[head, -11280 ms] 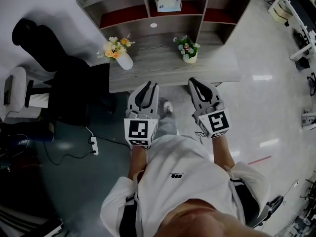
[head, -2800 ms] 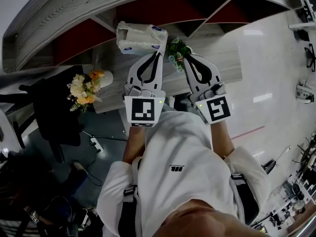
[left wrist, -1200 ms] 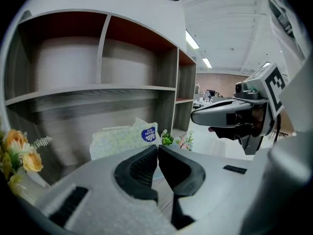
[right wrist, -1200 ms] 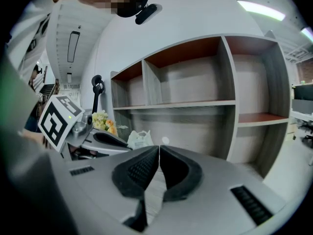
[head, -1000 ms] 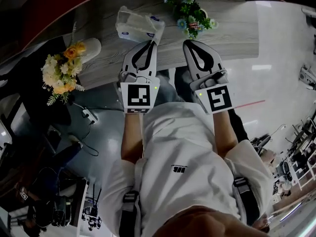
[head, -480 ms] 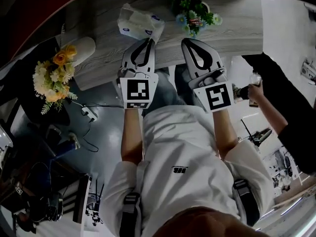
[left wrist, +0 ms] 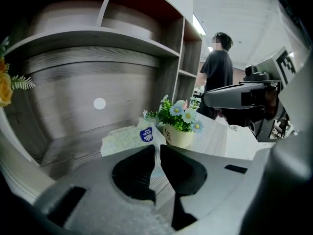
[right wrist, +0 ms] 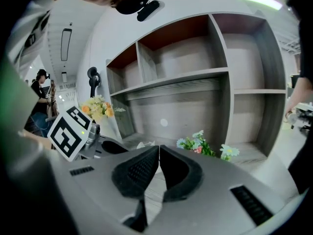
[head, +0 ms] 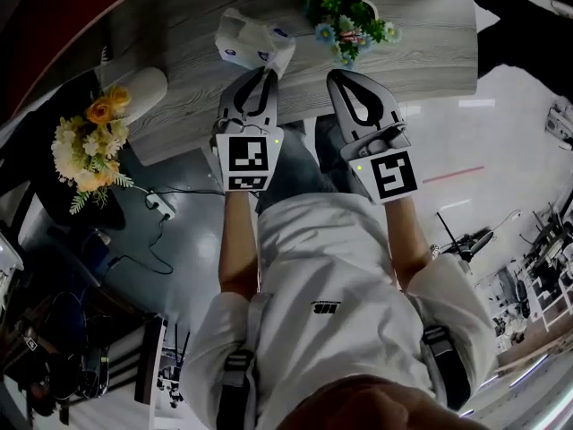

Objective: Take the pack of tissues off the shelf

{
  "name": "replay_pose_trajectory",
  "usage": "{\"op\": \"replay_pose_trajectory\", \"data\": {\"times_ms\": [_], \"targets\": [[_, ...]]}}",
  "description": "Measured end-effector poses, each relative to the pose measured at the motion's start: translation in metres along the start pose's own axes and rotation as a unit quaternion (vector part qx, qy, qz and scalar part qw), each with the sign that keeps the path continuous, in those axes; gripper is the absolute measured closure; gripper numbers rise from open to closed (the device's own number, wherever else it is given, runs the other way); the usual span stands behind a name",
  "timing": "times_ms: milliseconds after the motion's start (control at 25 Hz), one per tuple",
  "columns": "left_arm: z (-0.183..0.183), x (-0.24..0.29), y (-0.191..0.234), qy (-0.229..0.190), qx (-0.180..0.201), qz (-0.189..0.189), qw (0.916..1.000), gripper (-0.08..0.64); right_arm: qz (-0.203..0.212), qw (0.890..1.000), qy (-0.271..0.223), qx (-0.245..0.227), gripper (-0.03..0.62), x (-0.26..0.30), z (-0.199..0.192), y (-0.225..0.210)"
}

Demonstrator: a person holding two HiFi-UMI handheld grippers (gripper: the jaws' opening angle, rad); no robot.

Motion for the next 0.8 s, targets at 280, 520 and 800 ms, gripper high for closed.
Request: {"op": "replay_pose_trajectory", "data": {"times_ms": [280,520,800], "targets": [[-0.0034,0.0028,-0.0024,0.008,-0.006,-0.009,0.9999,0.486,-0.003,1.000,0.003,-0.001,0.565,-0.0005,-0.0036,-0.0024],[0.0005,0.0010,-0.0041,0.006,-0.008,-0.012,0.9999,0.480,-0.005,1.000,0.005,-0.004,0.565,-0.0010,-0.0024,-0.0048],[0.0040,-0.0050,-0.0039,0.002,-0.008,-0.013,0.9999,0.466,-0.001,1.000,0.002,-0.012,0.566,-0.0006,0.0012,-0.0028]]}}
Point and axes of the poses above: the fingertips, and each gripper's own axes: x forward along the fingers, y to its left, z out of its top, the point moved 8 cm from there along -x, backward along the fingers, and after that the axes turned 8 degrees about -z, right-handed, at the moved point
